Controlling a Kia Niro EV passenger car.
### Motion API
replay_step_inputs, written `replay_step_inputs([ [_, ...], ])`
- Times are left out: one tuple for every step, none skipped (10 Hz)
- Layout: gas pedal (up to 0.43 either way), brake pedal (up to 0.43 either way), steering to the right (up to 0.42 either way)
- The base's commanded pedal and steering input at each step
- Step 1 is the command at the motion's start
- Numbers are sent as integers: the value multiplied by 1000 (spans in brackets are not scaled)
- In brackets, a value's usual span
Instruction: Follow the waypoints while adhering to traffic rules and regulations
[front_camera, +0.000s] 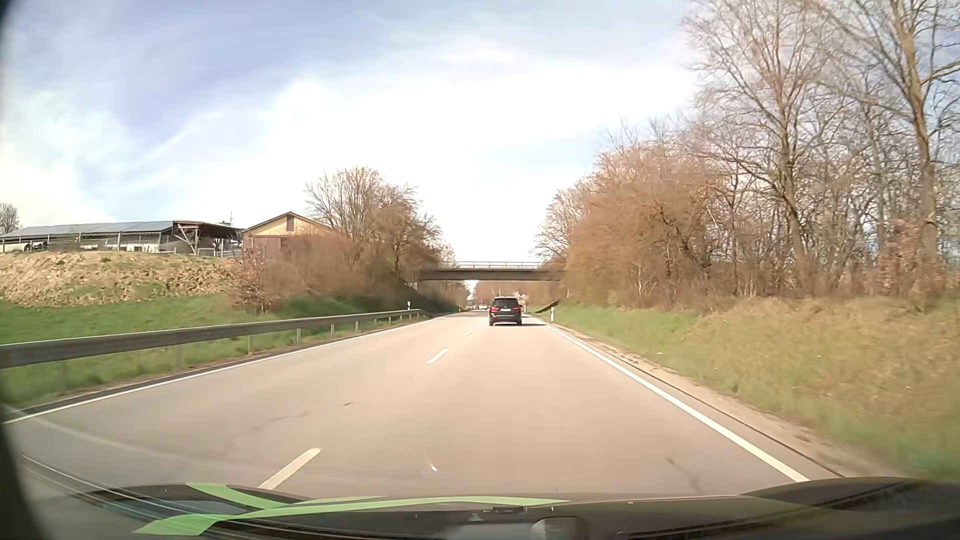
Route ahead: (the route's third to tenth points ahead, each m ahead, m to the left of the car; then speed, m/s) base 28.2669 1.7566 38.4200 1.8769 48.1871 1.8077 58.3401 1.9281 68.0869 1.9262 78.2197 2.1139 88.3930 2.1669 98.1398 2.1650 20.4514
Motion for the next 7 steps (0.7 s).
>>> replay_step_inputs([
  [138, 0, -2],
  [138, 0, -2],
  [150, 0, -3],
  [150, 0, -3],
  [150, 0, -3],
  [150, 0, -3],
  [157, 0, -3],
])
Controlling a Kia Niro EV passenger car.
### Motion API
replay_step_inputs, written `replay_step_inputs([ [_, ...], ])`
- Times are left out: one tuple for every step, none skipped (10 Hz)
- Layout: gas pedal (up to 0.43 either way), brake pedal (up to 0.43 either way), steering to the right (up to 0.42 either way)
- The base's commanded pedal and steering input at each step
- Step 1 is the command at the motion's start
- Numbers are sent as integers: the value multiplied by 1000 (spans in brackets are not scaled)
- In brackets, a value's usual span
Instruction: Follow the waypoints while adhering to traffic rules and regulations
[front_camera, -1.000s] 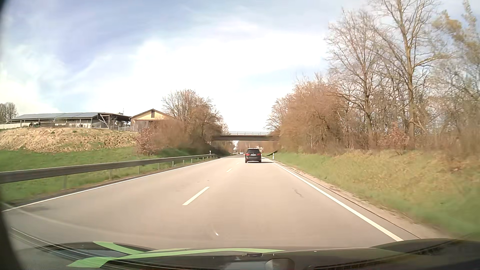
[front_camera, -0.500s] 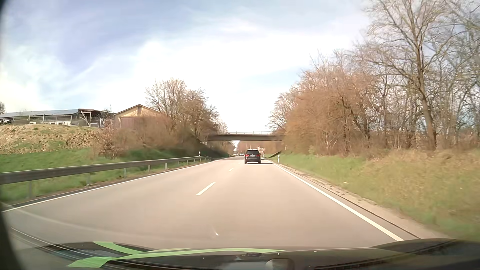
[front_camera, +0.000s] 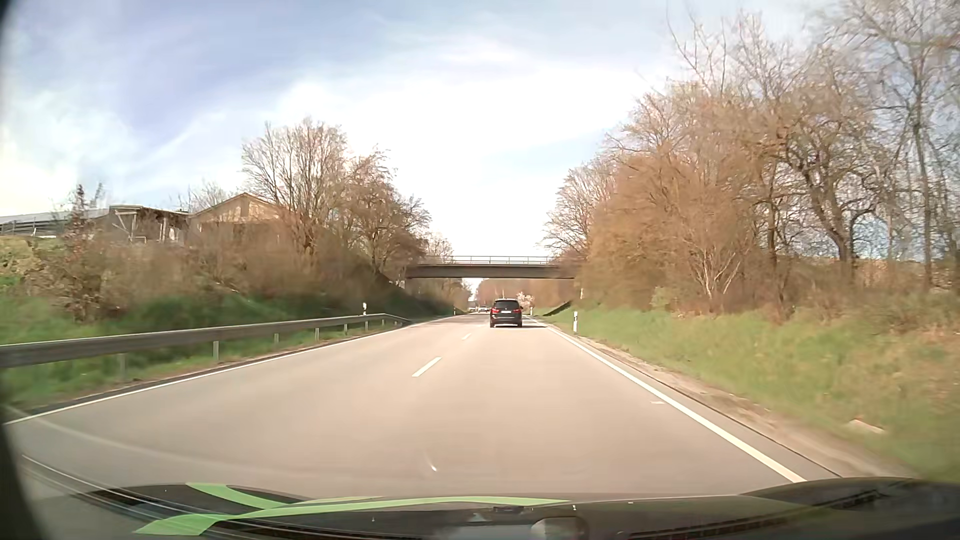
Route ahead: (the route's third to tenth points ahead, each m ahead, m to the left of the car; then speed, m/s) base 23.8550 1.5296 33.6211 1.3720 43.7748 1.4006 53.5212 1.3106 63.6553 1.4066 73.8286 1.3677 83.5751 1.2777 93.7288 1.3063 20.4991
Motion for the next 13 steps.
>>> replay_step_inputs([
  [157, 0, -3],
  [157, 0, -3],
  [157, 0, -3],
  [157, 0, -3],
  [150, 0, -3],
  [150, 0, -3],
  [150, 0, -3],
  [150, 0, -3],
  [150, 0, -3],
  [150, 0, -3],
  [150, 0, -3],
  [150, 0, -3],
  [157, 0, -3],
])
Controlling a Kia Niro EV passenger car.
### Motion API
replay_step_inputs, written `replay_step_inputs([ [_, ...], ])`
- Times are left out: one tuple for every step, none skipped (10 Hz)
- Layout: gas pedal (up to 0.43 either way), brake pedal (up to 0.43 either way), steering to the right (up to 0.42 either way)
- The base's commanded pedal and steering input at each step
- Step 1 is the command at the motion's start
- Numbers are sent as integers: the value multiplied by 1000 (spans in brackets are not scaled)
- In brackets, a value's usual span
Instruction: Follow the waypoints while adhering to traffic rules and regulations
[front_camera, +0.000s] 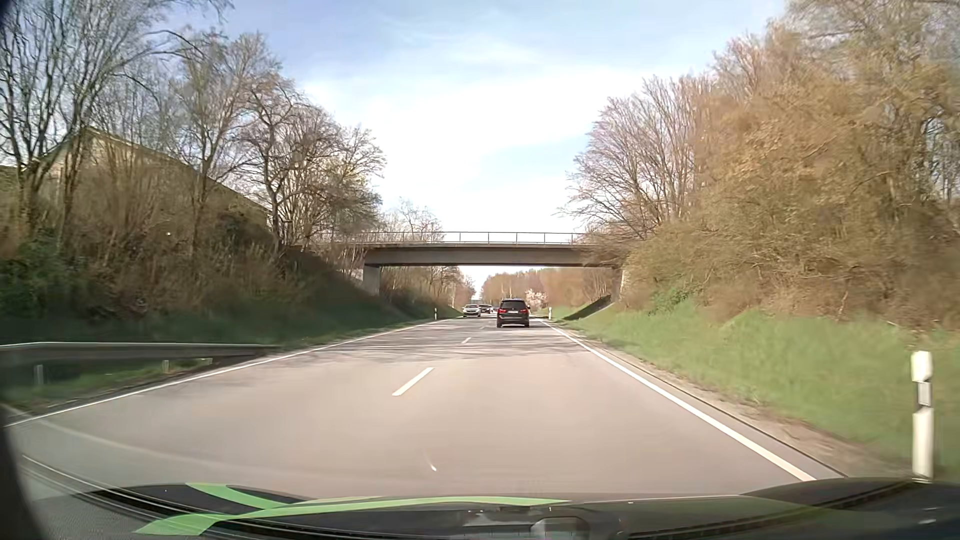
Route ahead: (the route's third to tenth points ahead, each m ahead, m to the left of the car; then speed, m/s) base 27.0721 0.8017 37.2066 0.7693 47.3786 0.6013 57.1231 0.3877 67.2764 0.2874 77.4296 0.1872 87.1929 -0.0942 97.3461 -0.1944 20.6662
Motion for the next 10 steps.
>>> replay_step_inputs([
  [157, 0, -3],
  [157, 0, -3],
  [157, 0, -3],
  [138, 0, -3],
  [138, 0, -3],
  [138, 0, -3],
  [138, 0, -3],
  [138, 0, -3],
  [138, 0, -3],
  [138, 0, -3],
])
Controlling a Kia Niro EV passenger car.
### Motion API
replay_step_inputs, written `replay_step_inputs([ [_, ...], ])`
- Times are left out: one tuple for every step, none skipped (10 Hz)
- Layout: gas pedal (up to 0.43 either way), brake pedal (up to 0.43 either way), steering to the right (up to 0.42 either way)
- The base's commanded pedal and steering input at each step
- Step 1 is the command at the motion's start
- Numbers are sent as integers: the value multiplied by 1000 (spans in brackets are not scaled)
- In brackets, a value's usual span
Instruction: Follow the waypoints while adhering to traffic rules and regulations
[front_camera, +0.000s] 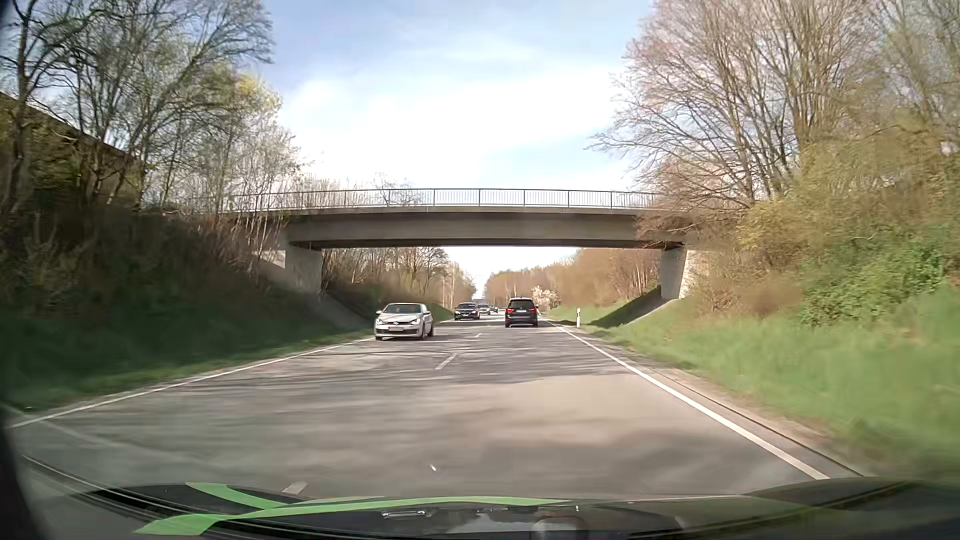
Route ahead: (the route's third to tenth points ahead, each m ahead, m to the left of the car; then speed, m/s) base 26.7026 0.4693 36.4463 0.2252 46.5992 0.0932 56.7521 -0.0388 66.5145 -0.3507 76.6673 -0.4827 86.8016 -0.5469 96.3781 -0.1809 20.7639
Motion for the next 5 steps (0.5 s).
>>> replay_step_inputs([
  [138, 0, -3],
  [130, 0, -3],
  [130, 0, -3],
  [130, 0, -3],
  [130, 0, -1],
])
